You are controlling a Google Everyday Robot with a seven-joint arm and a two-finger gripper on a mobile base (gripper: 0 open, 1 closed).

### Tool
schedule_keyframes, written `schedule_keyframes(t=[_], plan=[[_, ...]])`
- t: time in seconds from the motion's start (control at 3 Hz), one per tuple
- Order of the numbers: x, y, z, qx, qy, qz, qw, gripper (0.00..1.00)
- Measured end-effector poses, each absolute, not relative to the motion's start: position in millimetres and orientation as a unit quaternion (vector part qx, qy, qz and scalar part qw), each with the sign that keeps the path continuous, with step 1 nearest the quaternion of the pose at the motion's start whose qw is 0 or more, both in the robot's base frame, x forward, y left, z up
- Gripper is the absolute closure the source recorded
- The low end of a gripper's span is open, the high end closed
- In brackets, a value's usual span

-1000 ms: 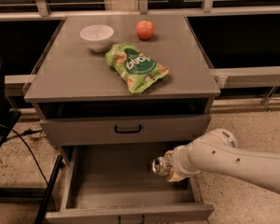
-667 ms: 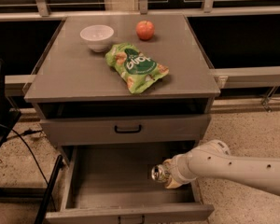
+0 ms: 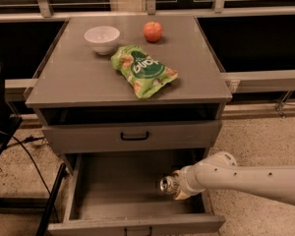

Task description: Place 7up can into middle drawer

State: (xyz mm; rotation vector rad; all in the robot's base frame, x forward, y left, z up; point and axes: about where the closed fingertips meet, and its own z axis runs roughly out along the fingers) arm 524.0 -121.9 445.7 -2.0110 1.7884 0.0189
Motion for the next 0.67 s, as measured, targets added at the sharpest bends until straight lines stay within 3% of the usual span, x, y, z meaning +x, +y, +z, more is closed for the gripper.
schedule_keyframes(t=[0.67], plan=[[535.3,-106.7,407.8,-0.737,0.638,0.016,0.224,1.00]])
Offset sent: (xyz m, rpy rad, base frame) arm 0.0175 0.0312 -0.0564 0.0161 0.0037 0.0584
